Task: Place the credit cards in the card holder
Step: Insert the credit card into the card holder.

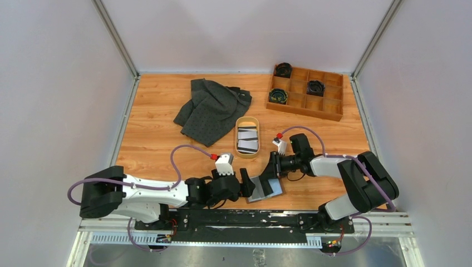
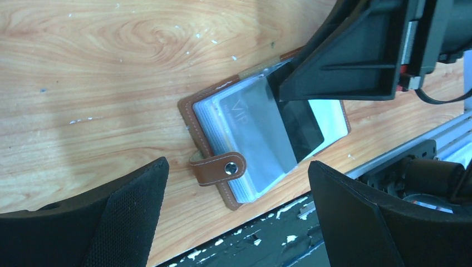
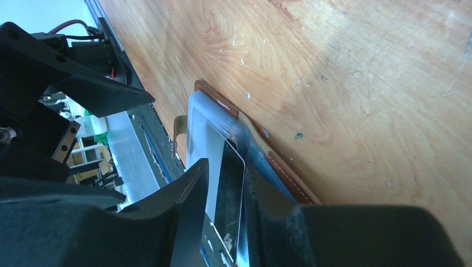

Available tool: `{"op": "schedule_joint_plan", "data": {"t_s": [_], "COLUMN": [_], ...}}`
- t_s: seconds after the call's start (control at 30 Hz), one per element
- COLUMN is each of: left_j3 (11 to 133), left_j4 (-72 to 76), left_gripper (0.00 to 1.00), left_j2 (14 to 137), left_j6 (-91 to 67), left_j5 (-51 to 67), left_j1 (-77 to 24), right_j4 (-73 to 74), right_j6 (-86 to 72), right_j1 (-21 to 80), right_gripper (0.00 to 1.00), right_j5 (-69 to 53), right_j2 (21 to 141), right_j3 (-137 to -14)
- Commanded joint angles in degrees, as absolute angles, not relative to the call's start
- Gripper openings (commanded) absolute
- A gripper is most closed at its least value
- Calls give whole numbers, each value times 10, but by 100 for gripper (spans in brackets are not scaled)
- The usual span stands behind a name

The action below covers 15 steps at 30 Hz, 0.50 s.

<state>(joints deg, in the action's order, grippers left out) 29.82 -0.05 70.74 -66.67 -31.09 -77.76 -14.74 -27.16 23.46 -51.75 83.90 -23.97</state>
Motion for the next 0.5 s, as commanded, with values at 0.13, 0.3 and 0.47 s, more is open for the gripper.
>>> {"op": "schedule_joint_plan", "data": {"t_s": [0.13,0.3,0.47], "left_j3": [331,361,379], "left_j4": [17,47,105], "left_gripper": [95,88,64], "left_j2": [710,720,746], "left_j6": [-598,-512,-484], "left_j5": [-300,-251,-191], "left_j1": [-783,-790,-790], "right_j4": [-116,-110,-103], "right_j6": [-258,-255,-249], "right_j1": [246,248,250], "right_gripper": [32,31,32], "right_j5": [-500,-499,-497], "right_j2": [838,839,842], "right_j3": [-255,-258,-261]}}
